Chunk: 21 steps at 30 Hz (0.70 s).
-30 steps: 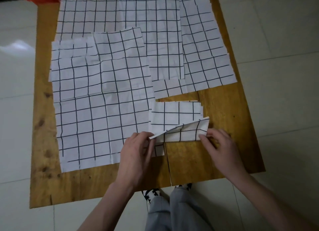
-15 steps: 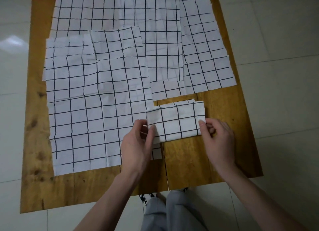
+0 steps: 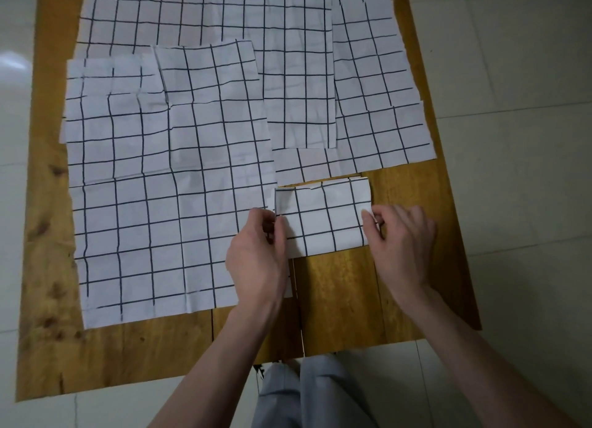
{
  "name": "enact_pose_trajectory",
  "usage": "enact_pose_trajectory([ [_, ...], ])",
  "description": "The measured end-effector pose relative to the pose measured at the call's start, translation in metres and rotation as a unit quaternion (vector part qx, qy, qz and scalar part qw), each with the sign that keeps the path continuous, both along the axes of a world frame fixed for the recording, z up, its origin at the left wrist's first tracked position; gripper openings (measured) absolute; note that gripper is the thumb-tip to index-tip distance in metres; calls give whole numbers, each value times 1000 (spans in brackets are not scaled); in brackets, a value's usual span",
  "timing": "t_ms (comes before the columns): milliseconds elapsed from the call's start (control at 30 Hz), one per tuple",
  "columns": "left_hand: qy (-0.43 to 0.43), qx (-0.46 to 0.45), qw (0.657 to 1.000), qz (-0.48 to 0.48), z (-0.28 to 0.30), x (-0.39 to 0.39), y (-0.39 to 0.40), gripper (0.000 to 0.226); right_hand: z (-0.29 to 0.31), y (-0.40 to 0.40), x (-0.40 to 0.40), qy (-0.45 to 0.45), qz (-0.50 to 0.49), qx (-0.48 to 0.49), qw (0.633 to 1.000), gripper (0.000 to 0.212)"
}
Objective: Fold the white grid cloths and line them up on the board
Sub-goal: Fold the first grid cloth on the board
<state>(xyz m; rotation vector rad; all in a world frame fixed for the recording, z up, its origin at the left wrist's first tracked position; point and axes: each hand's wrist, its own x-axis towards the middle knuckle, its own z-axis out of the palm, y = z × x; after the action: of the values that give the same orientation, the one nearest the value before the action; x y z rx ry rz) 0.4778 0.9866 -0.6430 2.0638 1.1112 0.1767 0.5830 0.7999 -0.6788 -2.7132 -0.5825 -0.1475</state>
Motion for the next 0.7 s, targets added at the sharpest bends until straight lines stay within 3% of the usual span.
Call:
enact_pose_trajectory([
  [233, 7, 48, 999, 1, -8, 0, 1, 11, 1, 10, 9, 30, -20, 36, 999, 21],
  [367, -34, 89, 995, -19, -5, -8, -4, 26, 11, 10, -2, 25, -1, 33, 999, 34],
  [467, -45, 133, 977, -161, -1, -29, -18, 31, 20, 8, -30, 25, 119, 12, 992, 45],
  [567, 19, 172, 933, -316, -8, -56, -32, 56, 19, 8, -68, 41, 252, -46, 966, 52],
  [700, 124, 210, 884, -399, -21, -73, -35, 74, 4, 3, -90, 71, 278, -133, 949, 62],
])
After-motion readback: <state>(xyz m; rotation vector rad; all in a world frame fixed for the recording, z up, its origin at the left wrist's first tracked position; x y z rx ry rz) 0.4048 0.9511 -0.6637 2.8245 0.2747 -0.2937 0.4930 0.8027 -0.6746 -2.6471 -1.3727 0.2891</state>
